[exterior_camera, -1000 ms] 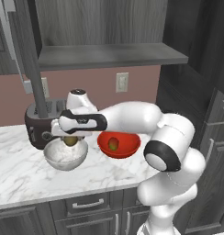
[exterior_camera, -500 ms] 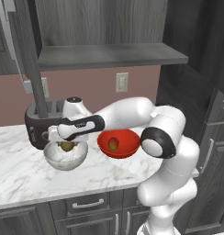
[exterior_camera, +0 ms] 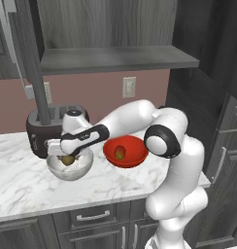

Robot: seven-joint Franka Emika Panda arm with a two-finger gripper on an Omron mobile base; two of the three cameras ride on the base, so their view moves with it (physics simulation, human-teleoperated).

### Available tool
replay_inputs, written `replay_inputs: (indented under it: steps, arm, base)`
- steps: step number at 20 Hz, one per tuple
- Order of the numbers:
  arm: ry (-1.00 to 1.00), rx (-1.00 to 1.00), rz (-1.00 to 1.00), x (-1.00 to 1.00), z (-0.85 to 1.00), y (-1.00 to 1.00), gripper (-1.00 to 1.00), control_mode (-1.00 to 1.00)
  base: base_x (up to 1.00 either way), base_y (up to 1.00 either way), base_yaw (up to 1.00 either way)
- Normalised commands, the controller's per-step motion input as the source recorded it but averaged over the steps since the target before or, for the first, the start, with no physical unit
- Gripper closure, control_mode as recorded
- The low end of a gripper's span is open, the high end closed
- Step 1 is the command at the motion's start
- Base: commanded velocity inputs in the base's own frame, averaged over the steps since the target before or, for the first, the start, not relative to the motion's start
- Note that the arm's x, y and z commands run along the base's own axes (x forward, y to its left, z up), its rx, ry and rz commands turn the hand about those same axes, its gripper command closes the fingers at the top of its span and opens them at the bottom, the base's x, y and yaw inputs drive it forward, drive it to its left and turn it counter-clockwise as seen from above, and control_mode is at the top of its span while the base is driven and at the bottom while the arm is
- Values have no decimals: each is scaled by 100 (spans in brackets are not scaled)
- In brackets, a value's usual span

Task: Pick both bowls and place them on the counter. Then place the potato in one bowl and place the mango in the other bowl.

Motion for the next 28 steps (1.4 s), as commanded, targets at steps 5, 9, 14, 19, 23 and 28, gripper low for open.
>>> replay_inputs:
  steps: [5,9,14,19,23,28]
  arm:
    - [0,0,0,4,-20,4,100,-100]
    - [0,0,0,0,-17,2,100,-100]
    - [0,0,0,0,-18,4,-100,-100]
    - [0,0,0,-2,-1,0,-100,-100]
    - [0,0,0,-6,1,0,-100,-100]
    - [0,0,0,-11,5,-4,-100,-100]
  base:
    - [0,0,0]
    - [0,0,0]
    - [0,0,0]
    - [0,0,0]
    - [0,0,0]
    - [0,0,0]
